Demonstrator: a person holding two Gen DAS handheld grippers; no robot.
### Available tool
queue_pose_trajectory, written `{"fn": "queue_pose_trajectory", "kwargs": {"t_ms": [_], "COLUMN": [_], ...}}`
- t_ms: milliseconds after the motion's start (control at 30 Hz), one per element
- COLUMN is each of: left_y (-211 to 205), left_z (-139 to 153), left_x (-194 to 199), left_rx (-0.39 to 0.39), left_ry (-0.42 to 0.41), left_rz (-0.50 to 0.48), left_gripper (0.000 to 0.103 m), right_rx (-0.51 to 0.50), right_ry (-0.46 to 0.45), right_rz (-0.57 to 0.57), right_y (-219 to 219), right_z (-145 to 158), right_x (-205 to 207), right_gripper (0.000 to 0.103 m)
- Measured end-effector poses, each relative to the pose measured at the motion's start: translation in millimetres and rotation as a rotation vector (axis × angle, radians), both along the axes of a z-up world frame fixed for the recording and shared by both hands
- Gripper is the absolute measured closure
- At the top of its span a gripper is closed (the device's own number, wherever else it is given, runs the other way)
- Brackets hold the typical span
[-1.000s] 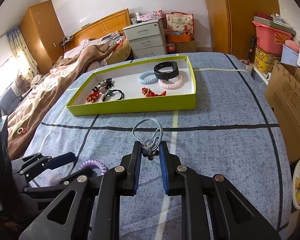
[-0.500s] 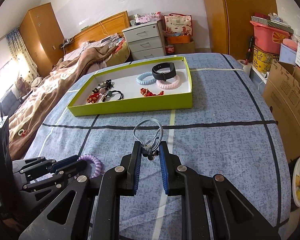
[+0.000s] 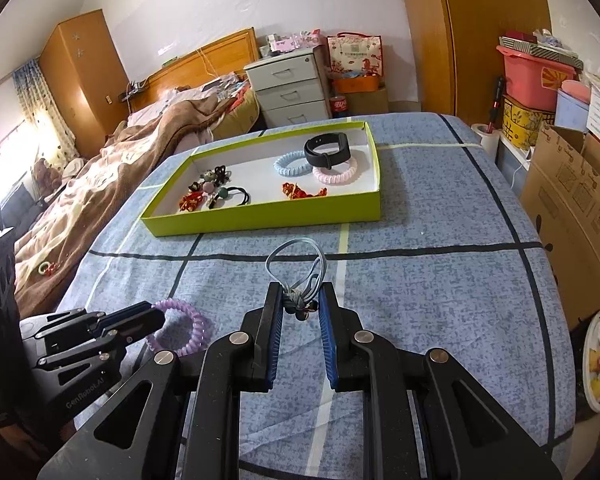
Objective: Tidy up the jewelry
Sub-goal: 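Carry both items into the green tray and open both tools to release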
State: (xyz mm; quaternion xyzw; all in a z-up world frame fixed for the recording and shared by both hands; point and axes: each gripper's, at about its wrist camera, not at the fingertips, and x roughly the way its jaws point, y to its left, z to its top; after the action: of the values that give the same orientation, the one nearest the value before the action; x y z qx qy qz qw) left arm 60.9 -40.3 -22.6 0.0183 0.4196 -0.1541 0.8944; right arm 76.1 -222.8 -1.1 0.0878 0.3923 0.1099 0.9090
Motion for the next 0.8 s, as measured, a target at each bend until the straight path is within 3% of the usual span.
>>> {"fn": "queue_pose_trajectory", "kwargs": {"t_ms": [467,800], "left_y": [14,36], "left_z": [28,48], "left_x": [13,49], "left_rx": [-0.057,-0.071], "left_ry": [-0.061,-0.097], "left_rz": [0.013,0.071], "left_gripper": [0.093,0.093], "right_rx": [0.002,-0.026], "right_ry": [-0.031,-0.051], "right_rz": [-0.001,0.018], "right_y": [2,12], "right_z": [15,28], "right_x": [8,47], "right_gripper": [0.084,0.084]}}
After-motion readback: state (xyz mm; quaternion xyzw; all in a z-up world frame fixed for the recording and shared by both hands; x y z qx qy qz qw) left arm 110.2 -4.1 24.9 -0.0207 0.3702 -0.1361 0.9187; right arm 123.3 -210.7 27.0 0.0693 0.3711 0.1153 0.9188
